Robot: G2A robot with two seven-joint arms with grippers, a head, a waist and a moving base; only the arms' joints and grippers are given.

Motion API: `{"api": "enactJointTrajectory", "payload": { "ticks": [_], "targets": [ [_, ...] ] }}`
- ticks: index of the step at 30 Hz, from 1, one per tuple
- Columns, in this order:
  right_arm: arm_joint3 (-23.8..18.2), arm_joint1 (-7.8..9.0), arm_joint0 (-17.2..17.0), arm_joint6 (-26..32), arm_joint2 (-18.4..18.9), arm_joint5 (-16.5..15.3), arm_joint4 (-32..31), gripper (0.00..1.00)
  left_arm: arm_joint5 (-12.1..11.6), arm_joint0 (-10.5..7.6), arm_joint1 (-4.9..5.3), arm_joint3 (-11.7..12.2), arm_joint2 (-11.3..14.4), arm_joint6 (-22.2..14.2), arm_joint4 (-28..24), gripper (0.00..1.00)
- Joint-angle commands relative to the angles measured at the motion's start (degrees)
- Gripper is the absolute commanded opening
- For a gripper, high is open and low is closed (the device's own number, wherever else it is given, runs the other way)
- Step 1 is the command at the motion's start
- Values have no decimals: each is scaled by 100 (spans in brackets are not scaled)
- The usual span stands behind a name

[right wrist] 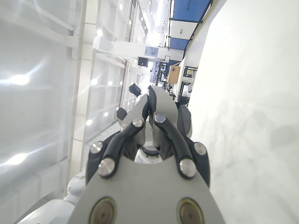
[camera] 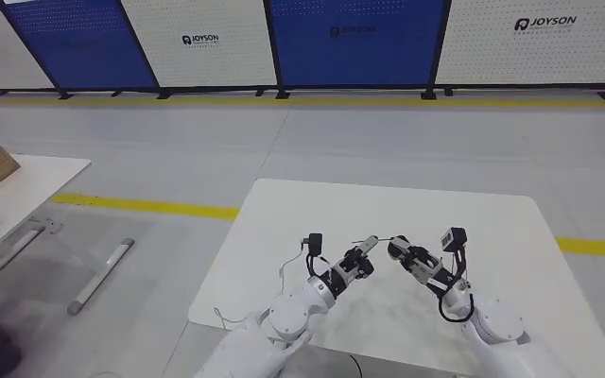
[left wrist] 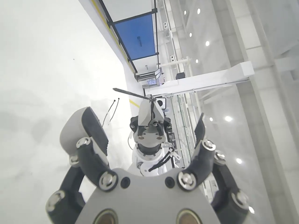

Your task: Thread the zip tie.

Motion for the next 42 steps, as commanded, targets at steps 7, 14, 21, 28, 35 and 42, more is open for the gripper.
{"api": "enactJointTrajectory", "payload": {
  "ticks": [7, 14, 21, 28, 35, 42],
  "targets": [
    [0, 0, 0, 0, 0, 0, 0, 0, -168, 25, -13, 9, 24, 228, 201, 100],
    [0, 0, 0, 0, 0, 0, 0, 0, -200, -260, -123, 272, 115, 454, -61, 70],
    [0, 0, 0, 0, 0, 0, 0, 0, -254, -366, -185, 483, 190, 434, -121, 0],
    [0, 0, 0, 0, 0, 0, 0, 0, -306, -361, -189, 580, 85, 285, -218, 0],
    [0, 0, 0, 0, 0, 0, 0, 0, -312, -371, -207, 611, 53, 224, -232, 0],
    [0, 0, 0, 0, 0, 0, 0, 0, -342, -380, -232, 628, 54, 229, -196, 0]
  ]
}}
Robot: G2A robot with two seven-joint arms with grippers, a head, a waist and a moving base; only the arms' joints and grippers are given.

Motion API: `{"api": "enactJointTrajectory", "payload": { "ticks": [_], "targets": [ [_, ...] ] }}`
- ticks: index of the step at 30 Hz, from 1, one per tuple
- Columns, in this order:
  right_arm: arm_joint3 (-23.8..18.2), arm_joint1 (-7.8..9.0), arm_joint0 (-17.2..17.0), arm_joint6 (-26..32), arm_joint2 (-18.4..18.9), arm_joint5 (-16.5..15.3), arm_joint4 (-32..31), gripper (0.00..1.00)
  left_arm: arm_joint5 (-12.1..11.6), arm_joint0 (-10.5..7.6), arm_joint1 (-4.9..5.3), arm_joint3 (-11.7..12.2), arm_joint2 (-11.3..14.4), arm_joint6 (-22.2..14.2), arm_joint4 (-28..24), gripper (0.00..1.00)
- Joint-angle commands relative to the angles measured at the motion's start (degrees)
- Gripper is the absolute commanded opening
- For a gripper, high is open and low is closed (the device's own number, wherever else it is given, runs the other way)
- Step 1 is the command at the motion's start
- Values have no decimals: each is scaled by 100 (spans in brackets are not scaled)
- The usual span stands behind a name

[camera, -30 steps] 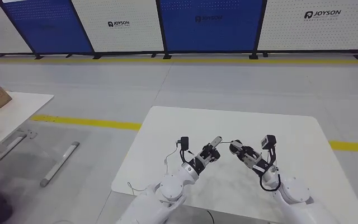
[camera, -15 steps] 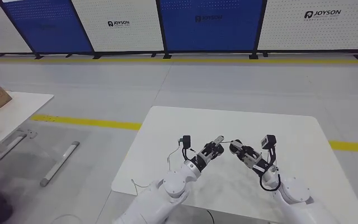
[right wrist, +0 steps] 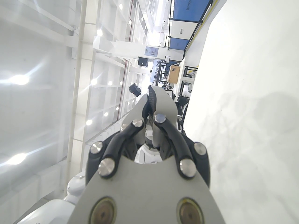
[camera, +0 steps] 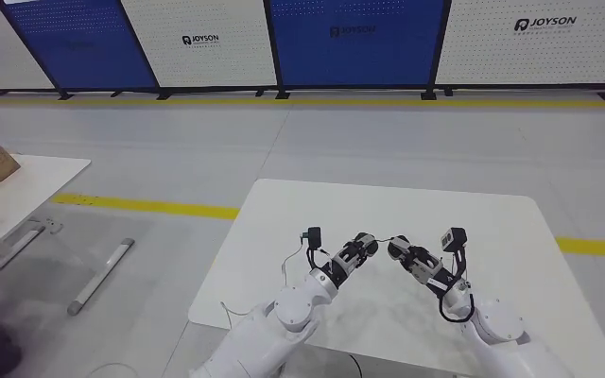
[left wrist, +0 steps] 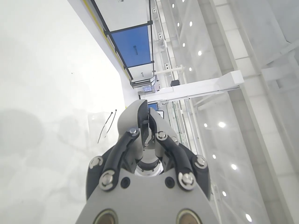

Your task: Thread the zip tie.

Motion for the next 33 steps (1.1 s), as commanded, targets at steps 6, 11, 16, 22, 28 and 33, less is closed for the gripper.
{"api": "enactJointTrajectory", "payload": {
  "ticks": [6, 11, 16, 22, 28, 33],
  "targets": [
    [0, 0, 0, 0, 0, 0, 0, 0, -34, 36, -16, -10, 3, -9, 67, 100],
    [0, 0, 0, 0, 0, 0, 0, 0, -73, 56, -30, -42, 0, 34, 122, 86],
    [0, 0, 0, 0, 0, 0, 0, 0, -95, 27, -60, 10, 30, 94, 145, 46],
    [0, 0, 0, 0, 0, 0, 0, 0, -67, -8, -89, 75, 75, 85, 215, 14],
    [0, 0, 0, 0, 0, 0, 0, 0, -87, -13, -106, 96, 60, 95, 241, 0],
    [0, 0, 0, 0, 0, 0, 0, 0, -93, 4, -116, 89, 50, 75, 259, 0]
  ]
}}
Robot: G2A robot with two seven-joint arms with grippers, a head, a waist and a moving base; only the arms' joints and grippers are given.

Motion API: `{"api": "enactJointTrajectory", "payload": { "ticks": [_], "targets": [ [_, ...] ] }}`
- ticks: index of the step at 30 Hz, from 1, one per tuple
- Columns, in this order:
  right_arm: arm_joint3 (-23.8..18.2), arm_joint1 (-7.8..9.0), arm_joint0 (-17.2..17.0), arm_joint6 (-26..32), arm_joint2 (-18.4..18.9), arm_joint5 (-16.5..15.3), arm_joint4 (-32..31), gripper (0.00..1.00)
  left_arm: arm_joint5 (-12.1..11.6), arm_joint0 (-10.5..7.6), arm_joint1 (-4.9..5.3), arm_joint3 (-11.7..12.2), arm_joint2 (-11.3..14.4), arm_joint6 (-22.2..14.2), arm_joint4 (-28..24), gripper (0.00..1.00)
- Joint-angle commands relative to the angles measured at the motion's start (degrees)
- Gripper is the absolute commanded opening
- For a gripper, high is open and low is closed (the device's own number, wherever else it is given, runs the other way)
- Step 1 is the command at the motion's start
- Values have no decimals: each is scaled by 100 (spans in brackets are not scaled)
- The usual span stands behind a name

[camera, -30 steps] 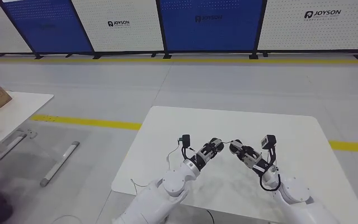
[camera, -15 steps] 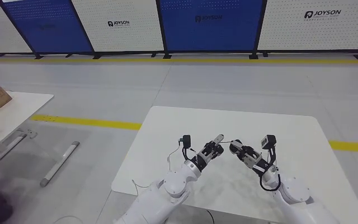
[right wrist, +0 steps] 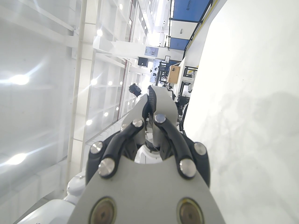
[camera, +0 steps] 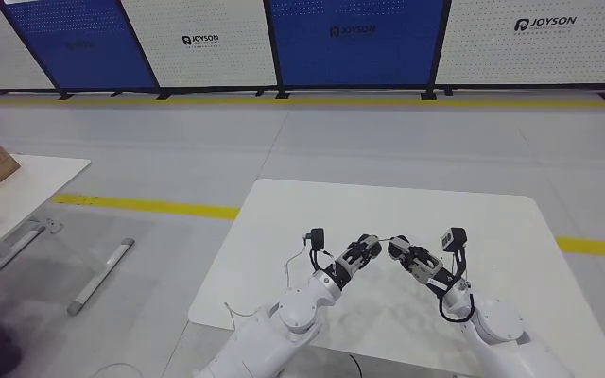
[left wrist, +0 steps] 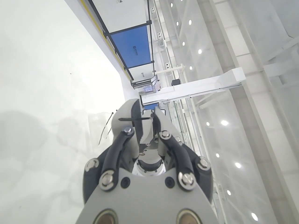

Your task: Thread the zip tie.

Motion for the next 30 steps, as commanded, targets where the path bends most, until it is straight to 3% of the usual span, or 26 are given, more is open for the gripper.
{"api": "enactJointTrajectory", "payload": {
  "ticks": [1, 10, 12, 13, 14, 19, 27, 30],
  "targets": [
    [0, 0, 0, 0, 0, 0, 0, 0, -6, 10, -4, -9, 2, -3, 16, 0],
    [-90, -6, -59, -38, 29, 79, -95, 0, -28, 29, -22, -29, -8, -10, 99, 0],
    [-132, -6, -92, 0, 68, 113, -130, 39, -28, 43, -23, -39, -18, -14, 117, 0],
    [-154, -3, -110, 43, 96, 151, -153, 87, -16, 53, -21, -41, -33, -16, 135, 0],
    [-171, 0, -123, 56, 126, 172, -176, 100, 16, 62, -17, -41, -50, -18, 146, 0],
    [-320, 47, -275, 68, 368, 250, -367, 100, 190, 182, 33, -146, -228, -116, 213, 0],
    [-617, 232, -749, 720, 1144, 546, -182, 100, 532, 758, 269, -700, -855, -878, 487, 0],
    [-651, 253, -804, 878, 1238, 620, -83, 100, 546, 779, 277, -729, -878, -924, 469, 0]
  ]
}}
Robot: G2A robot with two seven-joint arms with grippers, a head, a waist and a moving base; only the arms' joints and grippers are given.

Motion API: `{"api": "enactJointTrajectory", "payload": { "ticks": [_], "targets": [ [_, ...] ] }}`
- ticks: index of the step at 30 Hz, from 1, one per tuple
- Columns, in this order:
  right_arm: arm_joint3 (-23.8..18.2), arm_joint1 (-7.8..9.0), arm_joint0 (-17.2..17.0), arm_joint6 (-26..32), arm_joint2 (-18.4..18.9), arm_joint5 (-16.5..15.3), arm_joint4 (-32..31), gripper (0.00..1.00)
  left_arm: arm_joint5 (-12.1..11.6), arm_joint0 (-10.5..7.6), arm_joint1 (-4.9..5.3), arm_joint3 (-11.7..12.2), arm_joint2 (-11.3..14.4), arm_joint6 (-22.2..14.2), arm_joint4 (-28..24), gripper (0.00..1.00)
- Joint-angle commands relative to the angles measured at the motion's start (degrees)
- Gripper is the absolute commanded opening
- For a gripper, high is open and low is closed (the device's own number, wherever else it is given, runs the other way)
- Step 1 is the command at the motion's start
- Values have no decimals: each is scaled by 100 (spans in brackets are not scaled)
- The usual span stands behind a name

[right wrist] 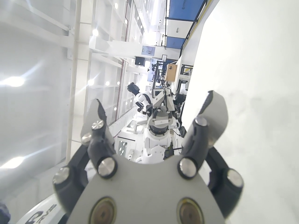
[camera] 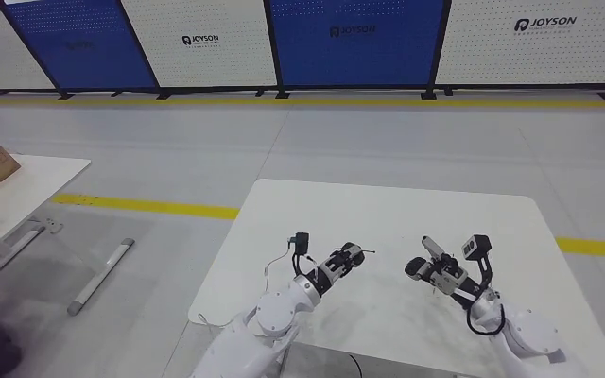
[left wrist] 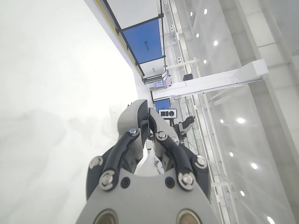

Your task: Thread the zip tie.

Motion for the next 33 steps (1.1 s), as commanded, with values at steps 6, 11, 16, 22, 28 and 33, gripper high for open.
{"api": "enactJointTrajectory", "payload": {
  "ticks": [6, 11, 16, 22, 28, 33],
  "targets": [
    [1, -2, 3, -1, -3, -1, 0, 100, -4, -8, -3, 10, 8, 29, 0, 0],
    [1, -2, 3, -1, -3, -1, 0, 100, -189, 35, -12, -49, -56, 53, -359, 0],
    [1, -2, 3, -1, -3, -1, 0, 100, -618, 292, 51, -542, -349, -186, -608, 0],
    [1, -2, 3, -1, -3, -1, 0, 100, -750, 645, 147, -1224, -764, -326, -493, 0],
    [1, -2, 3, -1, -3, -1, 0, 100, -652, 700, 159, -1306, -771, -178, -141, 0],
    [1, -2, 3, -1, -3, -1, 0, 100, -652, 700, 159, -1306, -771, -178, -141, 0]
  ]
}}
